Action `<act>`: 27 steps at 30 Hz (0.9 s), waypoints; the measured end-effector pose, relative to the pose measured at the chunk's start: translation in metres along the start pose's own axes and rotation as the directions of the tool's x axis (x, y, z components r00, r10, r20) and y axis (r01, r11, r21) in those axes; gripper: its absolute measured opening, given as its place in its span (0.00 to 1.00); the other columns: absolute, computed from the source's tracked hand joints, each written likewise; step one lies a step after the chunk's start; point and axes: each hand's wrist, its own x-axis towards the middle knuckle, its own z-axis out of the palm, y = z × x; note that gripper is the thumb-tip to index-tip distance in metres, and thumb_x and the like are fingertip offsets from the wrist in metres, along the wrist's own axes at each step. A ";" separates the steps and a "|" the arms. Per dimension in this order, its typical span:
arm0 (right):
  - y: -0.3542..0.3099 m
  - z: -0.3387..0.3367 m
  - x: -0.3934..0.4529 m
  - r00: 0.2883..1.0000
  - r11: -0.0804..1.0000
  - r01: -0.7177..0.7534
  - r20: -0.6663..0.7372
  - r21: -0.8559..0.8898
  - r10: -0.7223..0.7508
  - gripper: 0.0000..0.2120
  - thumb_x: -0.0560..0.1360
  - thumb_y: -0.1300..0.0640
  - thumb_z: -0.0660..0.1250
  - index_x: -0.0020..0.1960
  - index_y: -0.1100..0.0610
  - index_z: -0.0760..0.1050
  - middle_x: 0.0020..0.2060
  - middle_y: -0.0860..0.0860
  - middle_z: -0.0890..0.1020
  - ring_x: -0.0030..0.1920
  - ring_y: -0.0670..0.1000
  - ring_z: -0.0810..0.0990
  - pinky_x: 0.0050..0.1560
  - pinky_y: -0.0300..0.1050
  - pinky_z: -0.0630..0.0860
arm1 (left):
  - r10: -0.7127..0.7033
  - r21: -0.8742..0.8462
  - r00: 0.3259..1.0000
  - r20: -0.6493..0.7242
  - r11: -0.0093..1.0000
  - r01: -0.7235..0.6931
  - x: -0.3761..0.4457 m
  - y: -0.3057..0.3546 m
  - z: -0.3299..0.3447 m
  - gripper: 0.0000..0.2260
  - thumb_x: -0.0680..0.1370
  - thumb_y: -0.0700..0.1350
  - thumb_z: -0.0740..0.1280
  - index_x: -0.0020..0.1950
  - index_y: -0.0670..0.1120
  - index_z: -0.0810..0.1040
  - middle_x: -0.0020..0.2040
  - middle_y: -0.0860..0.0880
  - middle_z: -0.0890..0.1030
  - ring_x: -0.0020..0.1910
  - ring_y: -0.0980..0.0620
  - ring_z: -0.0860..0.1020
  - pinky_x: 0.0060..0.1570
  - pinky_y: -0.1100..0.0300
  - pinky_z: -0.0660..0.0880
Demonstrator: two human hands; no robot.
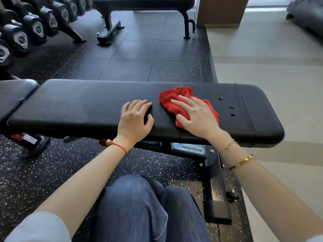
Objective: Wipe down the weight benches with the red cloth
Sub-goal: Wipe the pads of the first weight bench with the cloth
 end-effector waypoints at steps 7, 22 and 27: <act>0.016 -0.006 0.063 0.966 0.965 -0.245 0.062 -0.098 0.252 0.27 0.79 0.42 0.55 0.77 0.42 0.58 0.79 0.49 0.57 0.76 0.60 0.57 0.77 0.54 0.51 | 0.000 0.014 1.000 0.007 1.000 0.000 0.000 0.000 0.001 0.21 0.77 0.51 0.58 0.65 0.45 0.78 0.66 0.48 0.79 0.67 0.47 0.74 0.71 0.46 0.65; 0.053 -0.021 0.025 0.941 0.936 -0.339 -0.032 -0.090 0.337 0.27 0.78 0.44 0.57 0.76 0.42 0.60 0.77 0.48 0.63 0.76 0.57 0.59 0.77 0.54 0.50 | -0.013 0.025 1.000 -0.023 1.000 0.013 0.000 0.000 0.008 0.21 0.78 0.53 0.57 0.65 0.46 0.78 0.67 0.48 0.78 0.68 0.48 0.73 0.71 0.47 0.65; 0.014 -0.011 0.027 0.977 0.976 -0.209 0.024 -0.066 0.211 0.25 0.78 0.45 0.58 0.75 0.40 0.63 0.77 0.48 0.63 0.75 0.57 0.60 0.77 0.53 0.51 | -0.012 0.019 0.999 -0.031 1.000 0.013 0.000 0.000 0.007 0.20 0.78 0.52 0.58 0.65 0.46 0.78 0.66 0.48 0.79 0.68 0.48 0.74 0.70 0.48 0.65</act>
